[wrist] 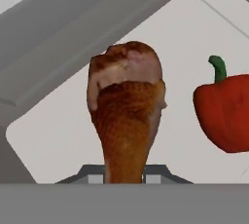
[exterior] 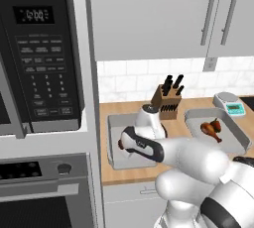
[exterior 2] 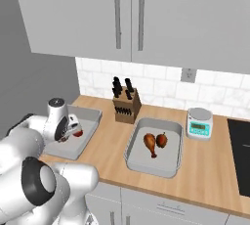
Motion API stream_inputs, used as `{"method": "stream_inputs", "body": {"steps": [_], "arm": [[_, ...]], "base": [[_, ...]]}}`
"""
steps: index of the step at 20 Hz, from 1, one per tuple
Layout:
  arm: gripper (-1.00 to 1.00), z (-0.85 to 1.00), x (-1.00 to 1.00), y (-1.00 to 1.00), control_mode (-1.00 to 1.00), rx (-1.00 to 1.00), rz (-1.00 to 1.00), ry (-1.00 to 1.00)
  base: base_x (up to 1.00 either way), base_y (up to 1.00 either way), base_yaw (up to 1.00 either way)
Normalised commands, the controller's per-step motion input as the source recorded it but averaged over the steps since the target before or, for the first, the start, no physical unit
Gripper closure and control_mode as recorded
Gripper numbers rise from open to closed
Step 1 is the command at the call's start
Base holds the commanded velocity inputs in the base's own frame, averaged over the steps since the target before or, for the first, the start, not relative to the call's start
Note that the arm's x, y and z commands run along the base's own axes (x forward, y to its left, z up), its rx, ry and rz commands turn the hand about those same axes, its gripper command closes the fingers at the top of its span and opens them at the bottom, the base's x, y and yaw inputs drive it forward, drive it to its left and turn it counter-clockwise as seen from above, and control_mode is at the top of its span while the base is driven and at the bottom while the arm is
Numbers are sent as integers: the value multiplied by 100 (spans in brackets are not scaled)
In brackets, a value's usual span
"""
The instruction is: Place one bell pepper and one chicken drumstick in each tupperware on the nearby counter, to pack two identical lunches.
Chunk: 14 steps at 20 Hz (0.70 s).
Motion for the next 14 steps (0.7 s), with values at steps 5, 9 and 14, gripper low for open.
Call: {"method": "stream_inputs", "body": {"steps": [5,9,14], "arm": [[-100,-30,33,0,-100,0,0,0],[-100,-39,26,0,-100,0,0,0],[-100,-20,-8,0,-100,-1,0,-10]], "base": [[0,0,0],[0,0,0],[0,0,0]]}}
